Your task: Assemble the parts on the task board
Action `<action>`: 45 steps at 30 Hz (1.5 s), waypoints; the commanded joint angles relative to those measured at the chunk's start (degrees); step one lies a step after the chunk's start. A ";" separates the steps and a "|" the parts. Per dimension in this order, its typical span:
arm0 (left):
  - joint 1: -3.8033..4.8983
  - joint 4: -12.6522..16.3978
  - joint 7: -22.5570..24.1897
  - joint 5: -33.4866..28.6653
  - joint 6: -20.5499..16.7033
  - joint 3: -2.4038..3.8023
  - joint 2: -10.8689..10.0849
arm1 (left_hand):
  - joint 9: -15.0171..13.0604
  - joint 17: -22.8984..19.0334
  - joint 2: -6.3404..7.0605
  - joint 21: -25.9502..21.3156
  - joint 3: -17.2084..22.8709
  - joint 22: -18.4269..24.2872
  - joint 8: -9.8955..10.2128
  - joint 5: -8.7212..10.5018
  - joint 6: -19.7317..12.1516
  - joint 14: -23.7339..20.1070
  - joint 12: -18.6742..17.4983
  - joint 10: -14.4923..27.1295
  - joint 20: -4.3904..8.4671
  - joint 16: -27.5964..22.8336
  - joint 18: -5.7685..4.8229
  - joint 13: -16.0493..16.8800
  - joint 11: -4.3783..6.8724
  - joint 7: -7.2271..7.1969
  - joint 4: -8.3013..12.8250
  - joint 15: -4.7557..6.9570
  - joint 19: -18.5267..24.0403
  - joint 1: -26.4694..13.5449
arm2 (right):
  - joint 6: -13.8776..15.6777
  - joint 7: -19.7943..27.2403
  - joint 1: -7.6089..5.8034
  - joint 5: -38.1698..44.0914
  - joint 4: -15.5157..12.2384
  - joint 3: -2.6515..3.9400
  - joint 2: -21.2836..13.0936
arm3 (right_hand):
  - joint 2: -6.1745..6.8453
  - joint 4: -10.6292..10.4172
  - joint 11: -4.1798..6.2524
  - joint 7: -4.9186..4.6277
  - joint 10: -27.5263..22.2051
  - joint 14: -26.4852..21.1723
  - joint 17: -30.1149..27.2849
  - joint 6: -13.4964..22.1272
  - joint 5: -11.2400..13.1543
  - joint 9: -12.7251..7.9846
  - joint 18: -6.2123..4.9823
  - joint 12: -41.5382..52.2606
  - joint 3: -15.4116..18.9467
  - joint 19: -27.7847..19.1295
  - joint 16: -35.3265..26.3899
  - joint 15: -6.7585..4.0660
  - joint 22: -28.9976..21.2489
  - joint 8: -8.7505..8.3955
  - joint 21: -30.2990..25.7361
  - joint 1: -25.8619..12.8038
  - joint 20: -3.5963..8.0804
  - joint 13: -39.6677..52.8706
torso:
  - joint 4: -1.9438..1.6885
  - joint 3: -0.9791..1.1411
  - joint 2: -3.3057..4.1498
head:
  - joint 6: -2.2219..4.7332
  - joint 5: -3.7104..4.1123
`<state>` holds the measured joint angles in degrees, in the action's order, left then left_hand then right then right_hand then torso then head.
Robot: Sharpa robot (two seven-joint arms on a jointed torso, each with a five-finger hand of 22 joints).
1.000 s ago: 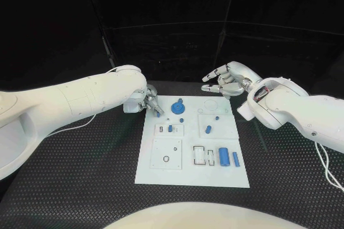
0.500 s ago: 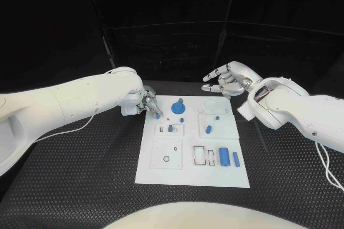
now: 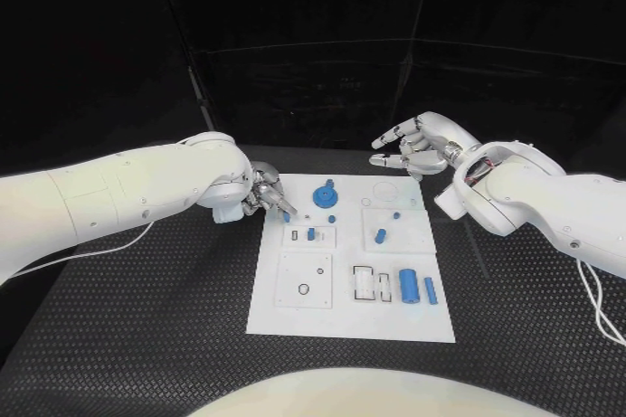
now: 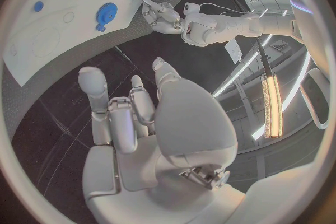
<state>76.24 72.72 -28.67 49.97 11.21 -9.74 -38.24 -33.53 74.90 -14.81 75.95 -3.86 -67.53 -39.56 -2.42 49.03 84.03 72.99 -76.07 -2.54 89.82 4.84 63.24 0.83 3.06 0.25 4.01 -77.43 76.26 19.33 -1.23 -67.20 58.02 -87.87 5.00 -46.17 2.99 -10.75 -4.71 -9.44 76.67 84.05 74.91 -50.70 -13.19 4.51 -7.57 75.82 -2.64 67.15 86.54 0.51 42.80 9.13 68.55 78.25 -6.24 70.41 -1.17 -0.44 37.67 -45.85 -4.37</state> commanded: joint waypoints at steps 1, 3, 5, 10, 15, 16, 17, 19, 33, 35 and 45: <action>0.06 3.32 0.85 -0.30 -5.60 0.01 -1.70 | -0.26 15.10 -0.53 -0.02 3.03 -0.15 -0.44 -0.27 -0.91 5.97 -0.13 0.09 0.50 0.18 0.09 0.02 0.44 -0.35 3.49 0.36 -0.12 0.00 | -0.16 0.47 -0.10 -0.19 -0.04 0.03 -0.05 | -0.35 -0.06 0.21 -0.05 -0.06 3.92 6.26 -0.08 -0.35 0.01 -0.70 -0.17 0.21 -0.31 -0.27 -0.35 -0.06 0.40 -0.32 0.12 -0.07 0.05 | -0.05 -0.02 0.02 | -0.13 -0.19; 0.03 5.43 1.08 0.84 -7.15 -0.01 -2.83 | -0.40 15.10 -0.48 0.04 3.32 -0.26 -0.55 -0.28 -1.00 5.97 -0.16 0.07 0.53 0.18 0.06 -0.01 0.48 -0.37 3.80 0.38 -0.19 0.00 | -0.17 0.48 -0.09 -0.19 -0.03 0.03 -0.08 | -0.35 -0.06 0.21 -0.05 -0.06 3.92 6.26 -0.08 -0.35 0.01 -0.70 -0.17 0.21 -0.31 -0.27 -0.35 -0.06 0.40 -0.32 0.11 -0.07 0.05 | -0.06 -0.01 -0.01 | -0.20 -0.29; -0.06 7.42 1.38 2.40 -8.81 -0.03 -3.89 | -0.52 15.10 -0.41 0.12 3.57 -0.39 -0.64 -0.28 -1.06 5.97 -0.16 0.03 0.55 0.18 0.04 0.01 0.50 -0.39 4.06 0.40 -0.28 -0.01 | -0.17 0.49 -0.09 -0.19 0.00 0.03 -0.10 | -0.37 -0.09 0.21 -0.05 -0.07 3.91 6.22 -0.09 -0.36 0.01 -0.70 -0.18 0.24 -0.30 -0.29 -0.35 -0.05 0.42 -0.31 0.11 -0.06 0.04 | -0.12 -0.01 -0.02 | -0.23 -0.31; -0.76 11.27 2.13 5.61 -12.99 -0.07 -6.14 | -0.72 15.10 -0.29 0.37 4.02 -0.80 -0.81 -0.28 -1.08 5.97 -0.09 -0.11 0.59 0.18 -0.05 0.11 0.55 -0.43 4.47 0.44 -0.53 -0.07 | -0.15 0.51 -0.09 -0.20 0.10 0.03 -0.12 | -0.37 -0.09 0.21 -0.05 -0.07 3.91 6.22 -0.09 -0.36 0.01 -0.70 -0.18 0.24 -0.30 -0.29 -0.35 -0.05 0.42 -0.31 0.11 -0.06 0.04 | -0.01 0.05 -0.04 | -0.30 -0.67; -1.83 14.59 3.43 8.04 -18.02 -0.11 -7.97 | -0.95 15.10 -0.08 0.76 4.63 -1.41 -1.02 -0.28 -1.04 5.97 0.00 -0.34 0.65 0.18 -0.17 0.25 0.62 -0.50 4.96 0.50 -0.92 -0.24 | -0.13 0.56 -0.08 -0.20 0.23 0.03 -0.18 | -0.37 -0.09 0.21 -0.05 -0.07 3.91 6.22 -0.09 -0.36 0.01 -0.70 -0.18 0.24 -0.30 -0.29 -0.35 -0.05 0.42 -0.31 0.11 -0.06 0.04 | -0.05 -0.03 -0.02 | -0.37 -0.72; -2.26 15.58 4.00 8.87 -19.92 -0.13 -8.54 | -0.99 15.10 -0.03 0.84 4.73 -1.52 -1.05 -0.28 -1.03 5.97 0.01 -0.38 0.66 0.18 -0.20 0.27 0.64 -0.52 5.04 0.51 -0.99 -0.27 | -0.13 0.57 -0.08 -0.20 0.27 0.02 -0.17 | -0.37 -0.09 0.21 -0.05 -0.07 3.91 6.22 -0.09 -0.36 0.01 -0.70 -0.18 0.24 -0.30 -0.29 -0.35 -0.05 0.42 -0.31 0.11 -0.06 0.04 | -0.09 -0.01 -0.06 | -0.37 -0.71; -2.53 16.11 4.35 9.27 -21.03 -0.13 -8.85 | -1.02 15.10 0.01 0.91 4.85 -1.64 -1.08 -0.28 -1.01 5.97 0.04 -0.44 0.67 0.18 -0.22 0.31 0.66 -0.54 5.14 0.53 -1.07 -0.29 | -0.14 0.58 -0.07 -0.20 0.30 0.02 -0.17 | -0.37 -0.09 0.21 -0.05 -0.07 3.91 6.22 -0.09 -0.36 0.01 -0.70 -0.18 0.24 -0.30 -0.29 -0.35 -0.05 0.42 -0.31 0.11 -0.06 0.04 | -0.09 0.01 -0.09 | -0.38 -0.71; -3.04 16.93 4.98 9.85 -22.98 -0.15 -9.36 | -1.08 15.10 0.10 1.00 5.07 -1.78 -1.12 -0.28 -1.00 5.97 0.06 -0.51 0.70 0.18 -0.24 0.34 0.68 -0.57 5.30 0.55 -1.17 -0.34 | -0.14 0.58 -0.07 -0.20 0.35 0.02 -0.17 | -0.37 -0.09 0.21 -0.05 -0.07 3.91 6.22 -0.09 -0.36 0.01 -0.70 -0.18 0.24 -0.30 -0.29 -0.35 -0.05 0.42 -0.31 0.11 -0.06 0.04 | -0.02 0.03 -0.08 | -0.37 -0.80; -5.68 18.75 7.13 13.81 -28.55 -0.24 -10.30 | -1.21 15.10 0.33 1.28 5.80 -2.20 -1.18 -0.28 -0.97 5.97 0.13 -0.75 0.78 0.18 -0.32 0.46 0.76 -0.63 5.76 0.64 -1.46 -0.48 | -0.24 0.68 0.01 -0.20 0.64 0.01 -0.19 | -0.37 -0.09 0.21 -0.05 -0.07 3.91 6.22 -0.09 -0.36 0.01 -0.70 -0.18 0.24 -0.30 -0.29 -0.35 -0.05 0.42 -0.31 0.11 -0.06 0.04 | 0.03 -0.04 0.04 | -0.43 -0.97; -5.84 18.74 6.96 13.95 -28.00 -0.24 -10.30 | -1.21 15.10 0.33 1.28 5.80 -2.20 -1.18 -0.28 -0.97 5.97 0.13 -0.75 0.78 0.18 -0.32 0.46 0.76 -0.63 5.76 0.64 -1.46 -0.48 | -0.24 0.68 0.02 -0.20 0.66 0.01 -0.18 | -0.37 -0.09 0.21 -0.05 -0.07 3.91 6.22 -0.09 -0.36 0.01 -0.70 -0.18 0.24 -0.30 -0.29 -0.35 -0.05 0.42 -0.31 0.11 -0.06 0.04 | 0.03 -0.05 0.07 | -0.50 -1.06; -6.15 18.08 5.18 14.12 -22.96 -0.25 -9.85 | -1.23 15.10 0.36 1.19 5.88 -2.06 -1.18 -0.28 -0.96 5.97 0.09 -0.74 0.79 0.18 -0.29 0.41 0.76 -0.62 5.77 0.65 -1.38 -0.57 | -0.28 0.71 0.06 -0.20 0.68 0.00 -0.12 | -0.37 -0.09 0.21 -0.05 -0.07 3.91 6.22 -0.09 -0.36 0.01 -0.70 -0.18 0.24 -0.30 -0.29 -0.35 -0.05 0.42 -0.31 0.11 -0.06 0.04 | 0.11 -0.03 0.06 | -0.76 -1.16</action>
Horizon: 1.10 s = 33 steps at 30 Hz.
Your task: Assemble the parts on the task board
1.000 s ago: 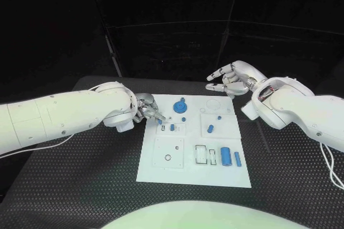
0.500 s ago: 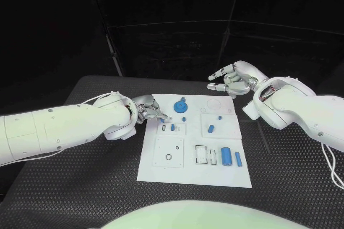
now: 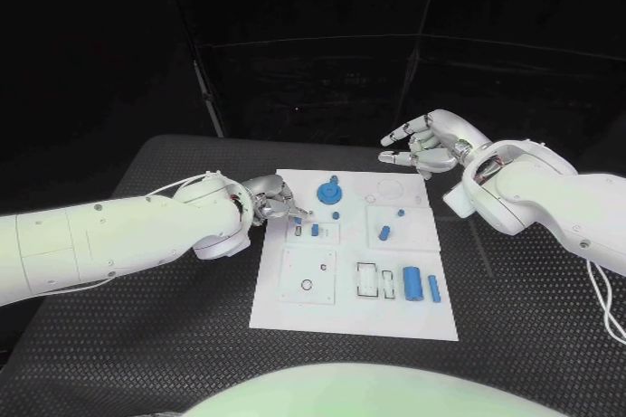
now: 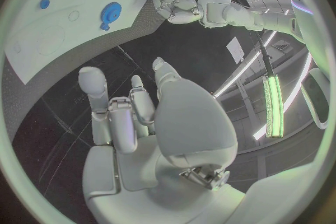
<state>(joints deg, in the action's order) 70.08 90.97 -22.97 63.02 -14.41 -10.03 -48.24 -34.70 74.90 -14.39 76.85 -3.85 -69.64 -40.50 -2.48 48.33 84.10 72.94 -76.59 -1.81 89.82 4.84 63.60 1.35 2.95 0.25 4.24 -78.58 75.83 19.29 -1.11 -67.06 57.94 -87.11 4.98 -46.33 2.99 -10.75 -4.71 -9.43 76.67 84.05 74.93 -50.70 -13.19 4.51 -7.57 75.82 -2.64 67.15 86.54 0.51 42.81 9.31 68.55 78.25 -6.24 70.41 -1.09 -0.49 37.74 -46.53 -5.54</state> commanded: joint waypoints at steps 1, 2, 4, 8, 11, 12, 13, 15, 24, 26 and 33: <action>0.00 -0.30 -0.66 1.07 2.99 0.04 0.23 | -0.06 15.10 -0.06 0.28 5.87 0.06 -0.24 -0.22 -0.26 5.90 0.14 -0.21 0.06 0.18 -0.29 0.05 0.24 -0.51 5.76 0.42 -0.24 -0.14 | -0.24 0.59 -0.08 -0.13 -0.07 0.03 0.03 | -0.37 -0.09 0.21 -0.05 -0.07 3.91 6.19 -0.09 -0.36 0.01 -0.70 -0.18 0.24 -0.30 -0.29 -0.35 -0.06 0.24 -0.31 0.11 -0.07 0.03 | 0.00 0.02 -0.02 | -0.14 0.00; 0.00 -0.45 -0.77 1.07 3.23 0.04 0.31 | -0.06 15.10 -0.06 0.28 5.87 0.06 -0.24 -0.22 -0.26 5.90 0.14 -0.21 0.06 0.18 -0.29 0.05 0.24 -0.51 5.76 0.42 -0.24 -0.14 | -0.23 0.60 -0.08 -0.13 -0.07 0.03 0.04 | -0.37 -0.09 0.21 -0.05 -0.07 3.91 6.19 -0.09 -0.36 0.01 -0.70 -0.18 0.24 -0.30 -0.29 -0.35 -0.06 0.24 -0.31 0.11 -0.07 0.03 | -0.01 0.02 -0.02 | -0.15 0.00; -0.01 -0.69 -0.93 1.07 3.47 0.04 0.45 | -0.06 15.10 -0.05 0.27 5.87 0.07 -0.24 -0.22 -0.26 5.90 0.13 -0.21 0.06 0.18 -0.28 0.04 0.24 -0.51 5.76 0.42 -0.23 -0.15 | -0.23 0.61 -0.08 -0.13 -0.06 0.03 0.05 | -0.37 -0.09 0.21 -0.05 -0.07 3.91 6.19 -0.09 -0.36 0.01 -0.70 -0.18 0.24 -0.30 -0.29 -0.35 -0.06 0.24 -0.31 0.11 -0.07 0.03 | -0.03 0.02 -0.02 | -0.15 0.01; -0.09 -1.23 -1.24 1.08 3.73 0.03 0.81 | -0.07 15.10 -0.03 0.21 5.93 0.16 -0.24 -0.23 -0.26 5.90 0.08 -0.19 0.06 0.18 -0.26 -0.04 0.24 -0.50 5.76 0.42 -0.18 -0.24 | -0.24 0.65 -0.07 -0.13 -0.06 0.02 0.10 | -0.37 -0.09 0.21 -0.05 -0.07 3.91 6.19 -0.09 -0.36 0.01 -0.70 -0.18 0.24 -0.30 -0.29 -0.35 -0.06 0.24 -0.31 0.11 -0.07 0.03 | -0.03 0.01 -0.04 | -0.19 0.02; -0.26 -1.58 -1.38 1.08 3.82 0.03 1.09 | -0.07 15.10 -0.03 0.21 5.93 0.16 -0.24 -0.23 -0.26 5.90 0.08 -0.19 0.06 0.18 -0.26 -0.04 0.24 -0.50 5.76 0.42 -0.18 -0.24 | -0.23 0.66 -0.06 -0.13 -0.06 0.02 0.10 | -0.37 -0.09 0.21 -0.05 -0.07 3.91 6.19 -0.09 -0.36 0.01 -0.70 -0.18 0.24 -0.30 -0.29 -0.35 -0.06 0.24 -0.31 0.11 -0.07 0.03 | 0.00 0.02 -0.03 | -0.23 0.04; -0.32 -1.70 -1.42 1.08 3.84 0.03 1.18 | -0.08 15.10 -0.01 0.22 6.00 0.14 -0.24 -0.23 -0.26 5.90 0.06 -0.19 0.07 0.18 -0.27 -0.06 0.24 -0.51 5.78 0.42 -0.19 -0.27 | -0.23 0.67 -0.06 -0.13 -0.06 0.02 0.10 | -0.37 -0.09 0.21 -0.05 -0.07 3.91 6.19 -0.09 -0.36 0.01 -0.70 -0.18 0.24 -0.30 -0.29 -0.35 -0.06 0.24 -0.31 0.11 -0.07 0.03 | 0.00 0.03 -0.02 | -0.28 0.03; -0.39 -1.82 -1.44 1.08 3.86 0.03 1.26 | -0.08 15.10 -0.01 0.22 6.00 0.14 -0.24 -0.23 -0.26 5.90 0.06 -0.19 0.07 0.18 -0.27 -0.06 0.24 -0.51 5.78 0.42 -0.19 -0.27 | -0.23 0.68 -0.06 -0.13 -0.06 0.02 0.10 | -0.37 -0.09 0.21 -0.05 -0.07 3.91 6.19 -0.09 -0.36 0.01 -0.70 -0.18 0.24 -0.30 -0.29 -0.35 -0.06 0.24 -0.31 0.11 -0.07 0.03 | -0.01 0.03 -0.02 | -0.29 0.02; -0.51 -2.02 -1.52 1.08 3.90 0.03 1.39 | -0.08 15.10 -0.01 0.22 6.00 0.14 -0.24 -0.23 -0.26 5.90 0.06 -0.19 0.07 0.18 -0.27 -0.06 0.24 -0.51 5.78 0.42 -0.19 -0.27 | -0.23 0.68 -0.06 -0.13 -0.07 0.02 0.08 | -0.37 -0.09 0.21 -0.05 -0.07 3.91 6.19 -0.09 -0.36 0.01 -0.70 -0.18 0.24 -0.30 -0.29 -0.35 -0.06 0.24 -0.31 0.11 -0.07 0.03 | 0.01 0.04 -0.01 | -0.30 0.02; -0.84 -2.34 -1.79 1.09 4.09 0.03 1.68 | -0.09 15.10 0.01 0.23 6.08 0.13 -0.23 -0.23 -0.27 5.90 0.01 -0.17 0.07 0.18 -0.27 -0.13 0.25 -0.52 5.82 0.42 -0.20 -0.30 | -0.26 0.69 -0.05 -0.13 -0.07 0.02 0.08 | -0.41 -0.19 0.21 -0.05 -0.06 3.91 6.15 -0.08 -0.40 0.00 -0.70 -0.17 0.34 -0.30 -0.32 -0.36 -0.11 0.31 -0.36 0.10 -0.05 0.04 | -0.05 0.02 -0.02 | -0.37 0.04; -0.88 -2.37 -1.86 1.09 4.19 0.03 1.73 | -0.09 15.10 0.02 0.24 6.14 0.11 -0.23 -0.23 -0.28 5.90 0.00 -0.16 0.07 0.18 -0.28 -0.14 0.25 -0.53 5.84 0.42 -0.21 -0.30 | -0.28 0.71 -0.05 -0.13 -0.05 0.02 0.09 | -0.41 -0.19 0.21 -0.05 -0.06 3.91 6.15 -0.08 -0.40 0.00 -0.70 -0.17 0.34 -0.30 -0.32 -0.36 -0.11 0.31 -0.36 0.10 -0.05 0.04 | -0.02 0.02 -0.04 | -0.40 0.02; -0.97 -2.39 -2.15 1.09 4.82 0.03 1.82 | -0.10 15.10 0.05 0.22 6.28 0.13 -0.22 -0.23 -0.30 5.90 -0.09 -0.12 0.08 0.18 -0.27 -0.27 0.26 -0.53 5.91 0.43 -0.20 -0.34 | -0.32 0.74 -0.05 -0.13 0.04 0.02 0.08 | -0.41 -0.19 0.21 -0.05 -0.06 3.91 6.15 -0.08 -0.40 0.00 -0.70 -0.17 0.34 -0.30 -0.32 -0.36 -0.11 0.31 -0.36 0.10 -0.05 0.04 | -0.01 0.06 -0.05 | -0.50 -0.07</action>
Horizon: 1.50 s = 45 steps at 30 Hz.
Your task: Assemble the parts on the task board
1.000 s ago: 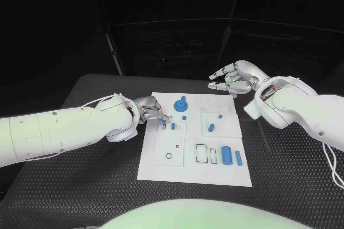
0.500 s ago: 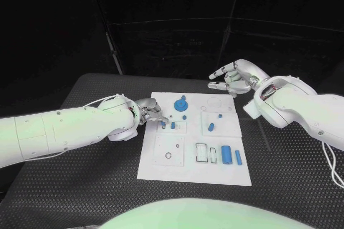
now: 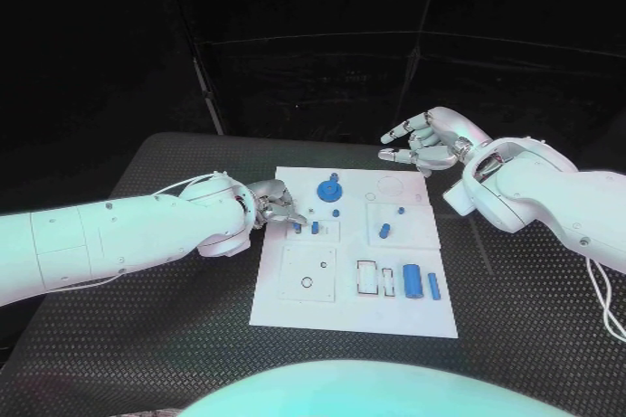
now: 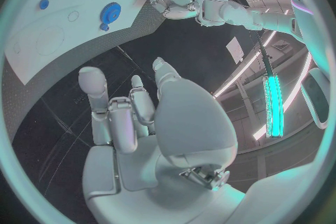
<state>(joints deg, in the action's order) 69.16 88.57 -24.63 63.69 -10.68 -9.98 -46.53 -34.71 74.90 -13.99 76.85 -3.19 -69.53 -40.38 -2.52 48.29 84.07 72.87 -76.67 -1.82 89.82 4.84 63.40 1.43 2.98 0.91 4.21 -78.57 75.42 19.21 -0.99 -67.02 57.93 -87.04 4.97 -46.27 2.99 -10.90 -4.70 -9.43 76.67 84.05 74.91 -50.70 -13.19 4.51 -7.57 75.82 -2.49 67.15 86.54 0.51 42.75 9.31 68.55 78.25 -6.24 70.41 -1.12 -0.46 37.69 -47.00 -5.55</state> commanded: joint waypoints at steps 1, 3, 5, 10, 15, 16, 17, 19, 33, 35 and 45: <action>-0.06 0.01 -0.51 0.42 1.16 -0.01 0.14 | -0.11 15.10 -0.34 0.18 5.72 0.09 -0.33 -0.19 -0.27 5.93 -0.06 -0.02 0.10 0.18 -0.26 -0.11 0.18 -0.56 5.30 0.47 -0.18 0.04 | -0.25 0.62 -0.09 -0.12 -0.02 0.03 0.03 | -0.41 -0.04 0.21 -0.05 -0.06 3.91 6.17 -0.08 -0.40 0.00 -0.71 -0.17 0.19 -0.30 -0.32 -0.36 -0.05 0.31 -0.36 0.10 -0.05 0.03 | 0.02 0.04 -0.01 | -0.04 -0.08; -0.10 0.03 -0.59 0.42 1.37 -0.01 0.21 | -0.11 15.10 -0.34 0.18 5.72 0.09 -0.33 -0.19 -0.27 5.93 -0.06 -0.02 0.10 0.18 -0.26 -0.11 0.18 -0.56 5.30 0.47 -0.18 0.04 | -0.26 0.62 -0.09 -0.12 0.00 0.03 0.06 | -0.41 -0.04 0.21 -0.05 -0.06 3.91 6.17 -0.08 -0.40 0.00 -0.71 -0.17 0.19 -0.30 -0.32 -0.36 -0.05 0.31 -0.36 0.10 -0.05 0.03 | 0.03 0.06 -0.02 | -0.04 -0.14; -0.13 0.08 -0.70 0.42 1.66 -0.01 0.26 | -0.11 15.10 -0.34 0.18 5.72 0.09 -0.33 -0.19 -0.27 5.93 -0.06 -0.02 0.10 0.18 -0.26 -0.11 0.18 -0.56 5.30 0.47 -0.18 0.04 | -0.27 0.62 -0.09 -0.12 0.00 0.02 0.07 | -0.41 -0.04 0.21 -0.05 -0.06 3.91 6.17 -0.08 -0.40 0.00 -0.71 -0.17 0.19 -0.30 -0.32 -0.36 -0.05 0.31 -0.36 0.10 -0.05 0.03 | 0.04 0.02 0.02 | -0.06 -0.11; -0.21 0.32 -1.12 0.42 2.62 -0.01 0.31 | -0.11 15.10 -0.34 0.18 5.73 0.09 -0.33 -0.19 -0.27 5.93 -0.06 -0.01 0.10 0.18 -0.26 -0.12 0.18 -0.56 5.30 0.47 -0.17 0.03 | -0.32 0.58 -0.09 -0.12 -0.01 0.02 -0.02 | -0.41 -0.04 0.21 -0.05 -0.06 3.91 6.17 -0.08 -0.40 0.00 -0.71 -0.17 0.19 -0.30 -0.32 -0.36 -0.05 0.31 -0.36 0.10 -0.05 0.03 | 0.03 0.02 0.00 | -0.13 -0.10; -0.26 0.62 -1.77 0.42 3.57 -0.01 0.21 | -0.12 15.10 -0.32 0.10 5.86 0.20 -0.32 -0.20 -0.27 5.93 -0.21 0.08 0.11 0.18 -0.23 -0.33 0.17 -0.55 5.31 0.47 -0.11 -0.07 | -0.38 0.50 -0.09 -0.12 -0.03 0.02 -0.22 | -0.41 -0.04 0.21 -0.05 -0.06 3.91 6.17 -0.08 -0.40 0.00 -0.71 -0.17 0.19 -0.30 -0.32 -0.36 -0.05 0.31 -0.36 0.10 -0.05 0.03 | 0.01 0.01 0.02 | -0.21 -0.14; -0.27 0.64 -1.84 0.42 3.66 -0.01 0.19 | -0.12 15.10 -0.32 0.10 5.86 0.20 -0.32 -0.20 -0.27 5.93 -0.21 0.08 0.11 0.18 -0.23 -0.33 0.17 -0.55 5.31 0.47 -0.11 -0.07 | -0.39 0.50 -0.09 -0.12 -0.03 0.02 -0.23 | -0.41 -0.04 0.21 -0.05 -0.06 3.91 6.17 -0.08 -0.40 0.00 -0.71 -0.17 0.19 -0.30 -0.32 -0.36 -0.05 0.31 -0.36 0.10 -0.05 0.03 | 0.01 0.00 0.01 | -0.21 -0.13; -0.27 0.66 -1.92 0.42 3.76 -0.01 0.17 | -0.12 15.10 -0.32 0.10 5.86 0.20 -0.32 -0.20 -0.27 5.93 -0.21 0.08 0.11 0.18 -0.23 -0.33 0.17 -0.55 5.31 0.47 -0.11 -0.07 | -0.40 0.49 -0.09 -0.12 -0.04 0.02 -0.24 | -0.41 -0.04 0.21 -0.05 -0.06 3.91 6.17 -0.08 -0.40 0.00 -0.71 -0.17 0.19 -0.30 -0.32 -0.36 -0.05 0.31 -0.36 0.10 -0.05 0.03 | 0.02 0.00 -0.01 | -0.24 -0.12; -0.28 0.70 -2.04 0.42 3.90 -0.01 0.13 | -0.13 15.10 -0.30 0.10 5.97 0.19 -0.32 -0.19 -0.28 5.93 -0.23 0.08 0.11 0.18 -0.24 -0.34 0.17 -0.55 5.36 0.47 -0.12 -0.11 | -0.43 0.48 -0.09 -0.12 -0.04 0.02 -0.25 | -0.41 -0.04 0.21 -0.05 -0.06 3.91 6.17 -0.08 -0.40 0.00 -0.71 -0.17 0.19 -0.30 -0.32 -0.36 -0.05 0.31 -0.36 0.10 -0.05 0.03 | 0.00 0.01 -0.01 | -0.26 -0.12; -0.30 0.37 -2.50 0.42 3.98 0.00 -0.02 | -0.21 15.10 -0.10 0.07 6.69 0.19 -0.31 -0.20 -0.31 5.93 -0.45 0.16 0.13 0.18 -0.24 -0.62 0.18 -0.55 5.65 0.47 -0.11 -0.37 | -0.53 0.46 -0.09 -0.12 -0.01 0.02 -0.22 | -0.41 -0.04 0.21 -0.05 -0.06 3.91 6.17 -0.08 -0.40 0.00 -0.71 -0.17 0.19 -0.30 -0.32 -0.36 -0.05 0.31 -0.36 0.10 -0.05 0.03 | -0.03 0.01 0.02 | -0.28 -0.23; -0.30 0.26 -2.49 0.42 3.84 0.00 -0.02 | -0.23 15.10 -0.06 0.07 6.85 0.17 -0.31 -0.19 -0.32 5.93 -0.49 0.18 0.13 0.18 -0.24 -0.67 0.18 -0.55 5.71 0.47 -0.12 -0.43 | -0.55 0.47 -0.09 -0.12 0.00 0.02 -0.20 | -0.41 -0.04 0.21 -0.05 -0.06 3.91 6.17 -0.08 -0.40 0.00 -0.71 -0.17 0.19 -0.30 -0.32 -0.36 -0.05 0.31 -0.36 0.10 -0.05 0.03 | 0.03 0.00 -0.01 | -0.30 -0.24; -0.30 0.40 -2.51 0.42 4.16 0.00 -0.02 | -0.29 15.10 0.08 0.11 7.30 0.09 -0.32 -0.19 -0.33 5.93 -0.56 0.17 0.13 0.18 -0.26 -0.75 0.17 -0.54 5.87 0.47 -0.16 -0.63 | -0.63 0.47 -0.09 -0.12 0.01 0.01 -0.21 | -0.41 -0.04 0.21 -0.05 -0.06 3.91 6.17 -0.08 -0.40 0.00 -0.71 -0.17 0.19 -0.30 -0.32 -0.36 -0.05 0.31 -0.36 0.10 -0.05 0.03 | 0.01 0.01 0.04 | -0.31 -0.14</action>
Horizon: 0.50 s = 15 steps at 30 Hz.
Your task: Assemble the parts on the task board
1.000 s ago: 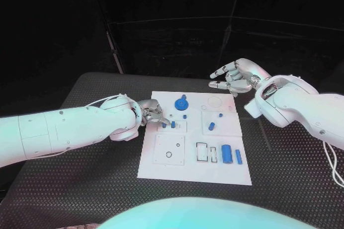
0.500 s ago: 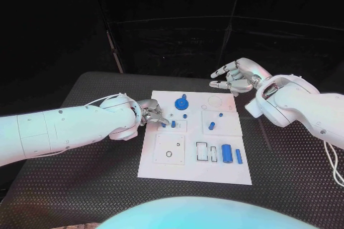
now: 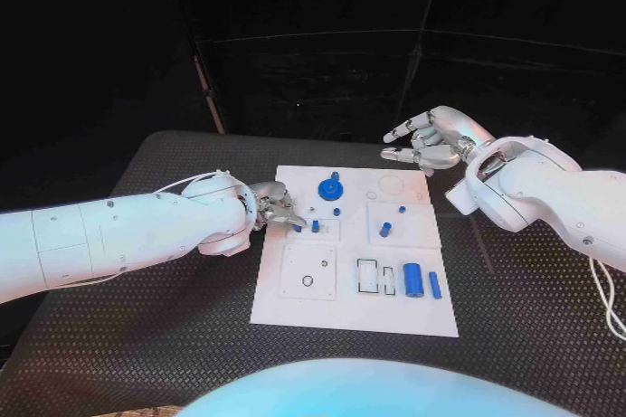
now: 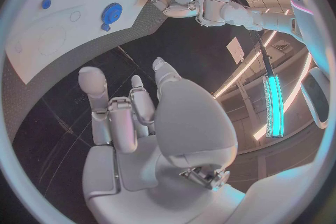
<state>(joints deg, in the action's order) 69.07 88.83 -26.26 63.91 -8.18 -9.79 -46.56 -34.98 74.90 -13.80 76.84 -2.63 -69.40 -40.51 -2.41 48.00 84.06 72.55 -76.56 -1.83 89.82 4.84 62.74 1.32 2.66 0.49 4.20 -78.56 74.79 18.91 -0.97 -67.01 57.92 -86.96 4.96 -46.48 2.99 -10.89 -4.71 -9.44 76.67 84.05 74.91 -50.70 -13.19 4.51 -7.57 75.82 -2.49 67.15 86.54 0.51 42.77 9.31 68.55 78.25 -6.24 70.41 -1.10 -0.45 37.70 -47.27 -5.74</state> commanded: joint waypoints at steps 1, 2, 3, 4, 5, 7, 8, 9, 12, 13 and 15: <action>-0.21 0.19 -0.88 0.20 1.74 -0.20 0.01 | -0.02 15.10 -0.12 0.11 6.74 -0.04 -0.19 -0.30 -0.03 5.94 -0.24 0.06 0.14 0.18 -0.26 -0.09 0.28 -0.22 6.29 0.48 -0.17 0.00 | -0.34 0.45 -0.09 -0.11 -0.08 0.02 0.00 | -0.41 -0.04 0.21 -0.05 -0.06 3.91 6.18 -0.08 -0.40 0.00 -0.71 -0.17 0.20 -0.30 -0.32 -0.36 -0.07 0.32 -0.36 0.10 -0.05 0.03 | -0.02 0.01 0.04 | -0.04 0.06; -0.21 0.23 -0.90 0.20 1.84 -0.20 0.01 | -0.03 15.10 -0.08 0.10 6.84 -0.04 -0.19 -0.30 -0.03 5.94 -0.26 0.07 0.14 0.18 -0.26 -0.12 0.28 -0.22 6.32 0.48 -0.16 -0.05 | -0.36 0.45 -0.09 -0.11 -0.08 0.02 0.00 | -0.41 -0.04 0.21 -0.05 -0.06 3.91 6.18 -0.08 -0.40 0.00 -0.71 -0.17 0.20 -0.30 -0.32 -0.36 -0.07 0.32 -0.36 0.10 -0.05 0.03 | -0.04 0.00 0.03 | -0.04 0.07; -0.21 0.26 -0.90 0.20 1.93 -0.20 0.03 | -0.06 15.10 0.00 0.08 7.05 -0.02 -0.19 -0.30 -0.03 5.94 -0.31 0.08 0.14 0.18 -0.26 -0.19 0.28 -0.22 6.38 0.47 -0.15 -0.17 | -0.37 0.45 -0.09 -0.11 -0.08 0.02 0.01 | -0.41 -0.04 0.21 -0.05 -0.06 3.91 6.18 -0.08 -0.40 0.00 -0.71 -0.17 0.20 -0.30 -0.32 -0.36 -0.07 0.32 -0.36 0.10 -0.05 0.03 | -0.05 -0.02 0.02 | -0.04 0.08; -0.21 0.28 -0.91 0.20 1.98 -0.20 0.04 | -0.06 15.10 0.00 0.08 7.05 -0.02 -0.19 -0.30 -0.03 5.94 -0.31 0.08 0.14 0.18 -0.26 -0.19 0.28 -0.22 6.38 0.47 -0.15 -0.17 | -0.37 0.45 -0.09 -0.11 -0.08 0.02 0.01 | -0.41 -0.04 0.21 -0.05 -0.06 3.91 6.18 -0.08 -0.40 0.00 -0.71 -0.17 0.20 -0.30 -0.32 -0.36 -0.07 0.32 -0.36 0.10 -0.05 0.03 | -0.03 -0.02 0.00 | -0.06 0.07; -0.21 0.30 -0.91 0.20 2.05 -0.20 0.06 | -0.06 15.10 0.00 0.08 7.05 -0.02 -0.19 -0.30 -0.03 5.94 -0.31 0.08 0.14 0.18 -0.26 -0.19 0.28 -0.22 6.38 0.47 -0.15 -0.17 | -0.38 0.45 -0.09 -0.11 -0.08 0.02 0.02 | -0.41 -0.04 0.21 -0.05 -0.06 3.91 6.18 -0.08 -0.40 0.00 -0.71 -0.17 0.20 -0.30 -0.32 -0.36 -0.07 0.32 -0.36 0.10 -0.05 0.03 | -0.02 -0.02 0.00 | -0.09 0.05; -0.21 0.28 -0.91 0.20 2.18 -0.20 0.14 | -0.06 15.10 0.00 0.08 7.05 -0.02 -0.19 -0.30 -0.03 5.94 -0.31 0.08 0.14 0.18 -0.26 -0.19 0.28 -0.22 6.38 0.47 -0.15 -0.17 | -0.39 0.46 -0.09 -0.11 -0.08 0.02 0.03 | -0.41 -0.04 0.21 -0.05 -0.06 3.91 6.18 -0.08 -0.40 0.00 -0.71 -0.17 0.20 -0.30 -0.32 -0.36 -0.07 0.32 -0.36 0.10 -0.05 0.03 | 0.00 -0.03 0.01 | -0.07 0.05; -0.21 0.25 -0.91 0.20 2.23 -0.20 0.19 | -0.06 15.10 0.00 0.08 7.05 -0.02 -0.19 -0.30 -0.03 5.94 -0.31 0.08 0.14 0.18 -0.26 -0.19 0.28 -0.22 6.38 0.47 -0.15 -0.17 | -0.39 0.46 -0.09 -0.11 -0.08 0.02 0.04 | -0.41 -0.04 0.21 -0.05 -0.06 3.91 6.18 -0.08 -0.40 0.00 -0.71 -0.17 0.20 -0.30 -0.32 -0.36 -0.07 0.32 -0.36 0.10 -0.05 0.03 | 0.00 -0.01 0.03 | -0.06 0.06; -0.21 0.19 -0.91 0.19 2.31 -0.20 0.27 | -0.06 15.10 0.00 0.08 7.05 -0.02 -0.19 -0.30 -0.03 5.94 -0.31 0.08 0.14 0.18 -0.26 -0.19 0.28 -0.22 6.38 0.47 -0.15 -0.17 | -0.39 0.47 -0.09 -0.11 -0.09 0.02 0.04 | -0.41 -0.04 0.21 -0.05 -0.06 3.91 6.18 -0.08 -0.40 0.00 -0.71 -0.17 0.20 -0.30 -0.32 -0.36 -0.07 0.32 -0.36 0.10 -0.05 0.03 | 0.01 -0.01 0.03 | -0.05 0.06; -0.21 -0.02 -0.98 0.19 2.63 -0.20 0.52 | -0.12 15.10 0.21 0.05 7.51 0.00 -0.22 -0.30 0.01 5.94 -0.35 0.04 0.14 0.18 -0.25 -0.23 0.27 -0.21 6.44 0.46 -0.14 -0.57 | -0.39 0.48 -0.09 -0.11 -0.11 0.02 0.05 | -0.41 -0.04 0.21 -0.05 -0.06 3.91 6.18 -0.08 -0.40 0.00 -0.71 -0.17 0.20 -0.30 -0.32 -0.36 -0.07 0.32 -0.36 0.10 -0.05 0.03 | 0.03 0.01 0.00 | -0.07 0.07; -0.21 -0.12 -1.07 0.17 2.90 -0.20 0.64 | -0.16 15.10 0.36 0.03 7.67 0.01 -0.26 -0.30 0.08 5.94 -0.24 -0.08 0.14 0.18 -0.25 -0.05 0.27 -0.22 6.43 0.45 -0.13 -0.83 | -0.39 0.48 -0.09 -0.11 -0.12 0.02 0.05 | -0.41 -0.04 0.21 -0.05 -0.06 3.91 6.18 -0.08 -0.40 0.00 -0.71 -0.17 0.20 -0.30 -0.32 -0.36 -0.07 0.32 -0.36 0.10 -0.05 0.03 | 0.04 0.03 0.00 | -0.11 0.09; -0.21 -0.28 -1.15 0.09 3.24 -0.20 0.80 | -0.22 15.10 0.61 -0.01 7.90 0.03 -0.32 -0.30 0.21 5.94 -0.09 -0.24 0.13 0.18 -0.25 0.17 0.28 -0.24 6.37 0.45 -0.11 -1.30 | -0.39 0.48 -0.09 -0.11 -0.13 0.02 0.04 | -0.41 -0.04 0.21 -0.05 -0.06 3.91 6.18 -0.08 -0.40 0.00 -0.71 -0.17 0.20 -0.30 -0.32 -0.36 -0.07 0.32 -0.36 0.10 -0.05 0.03 | 0.05 0.02 0.02 | -0.11 0.10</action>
<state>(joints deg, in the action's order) 68.98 88.67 -26.56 63.94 -7.10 -9.87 -45.85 -35.13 74.90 -13.52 76.84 -1.28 -69.40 -40.90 -2.54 47.99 84.06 72.55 -76.56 -1.83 89.82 4.84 62.72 1.32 2.70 0.56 4.20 -78.56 73.74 18.79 -0.97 -67.01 57.92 -86.98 4.95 -46.46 2.99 -10.89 -4.70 -9.43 76.67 84.05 74.93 -50.70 -13.19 4.51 -7.57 75.82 -2.49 67.15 86.54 0.51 42.77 9.31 68.55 78.25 -6.24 70.41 -1.11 -0.44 37.71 -47.35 -5.66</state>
